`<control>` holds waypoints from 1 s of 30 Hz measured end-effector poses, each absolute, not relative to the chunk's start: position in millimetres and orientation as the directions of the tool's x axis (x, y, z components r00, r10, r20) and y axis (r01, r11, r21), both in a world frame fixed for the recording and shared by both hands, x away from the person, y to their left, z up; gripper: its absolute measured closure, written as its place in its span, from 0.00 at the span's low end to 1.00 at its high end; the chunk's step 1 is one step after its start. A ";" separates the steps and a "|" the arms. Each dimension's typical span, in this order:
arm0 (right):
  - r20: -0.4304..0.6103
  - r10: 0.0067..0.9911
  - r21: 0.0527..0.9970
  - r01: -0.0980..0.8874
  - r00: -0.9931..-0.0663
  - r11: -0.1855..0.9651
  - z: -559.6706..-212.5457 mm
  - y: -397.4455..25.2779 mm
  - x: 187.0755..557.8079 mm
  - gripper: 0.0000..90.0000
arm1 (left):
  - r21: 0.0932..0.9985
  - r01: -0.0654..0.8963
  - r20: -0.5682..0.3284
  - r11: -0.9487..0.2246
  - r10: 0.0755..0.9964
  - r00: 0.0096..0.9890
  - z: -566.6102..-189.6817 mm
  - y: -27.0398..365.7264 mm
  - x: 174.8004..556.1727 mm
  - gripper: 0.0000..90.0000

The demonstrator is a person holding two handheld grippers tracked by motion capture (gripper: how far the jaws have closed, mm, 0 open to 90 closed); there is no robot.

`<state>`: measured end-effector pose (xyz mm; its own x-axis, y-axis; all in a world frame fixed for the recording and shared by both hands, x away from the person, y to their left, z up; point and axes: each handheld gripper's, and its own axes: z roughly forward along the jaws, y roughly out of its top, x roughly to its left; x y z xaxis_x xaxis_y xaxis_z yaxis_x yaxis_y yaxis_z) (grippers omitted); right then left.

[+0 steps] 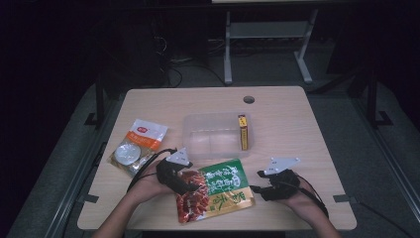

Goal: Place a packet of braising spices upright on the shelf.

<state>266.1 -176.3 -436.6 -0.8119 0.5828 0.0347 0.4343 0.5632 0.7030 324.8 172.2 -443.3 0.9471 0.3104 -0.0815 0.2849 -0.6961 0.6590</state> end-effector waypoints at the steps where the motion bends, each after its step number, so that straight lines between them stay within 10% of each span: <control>1: 0.034 0.590 0.706 0.437 -0.807 0.557 -436.9 -178.7 262.7 0.43 | 0.642 0.279 -0.078 -0.714 0.301 0.950 -446.2 165.6 328.0 0.14; 30: 0.017 0.591 0.707 0.428 -0.807 0.564 -441.6 -189.6 262.7 0.43 | 0.611 0.261 -0.078 -0.747 0.271 0.959 -462.5 151.0 333.6 0.18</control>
<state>262.7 -189.6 -441.6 -0.8067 0.5908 0.0167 0.4276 0.5638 0.7066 333.6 151.0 -462.5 0.9593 0.2712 -0.0783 0.2611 -0.7473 0.6111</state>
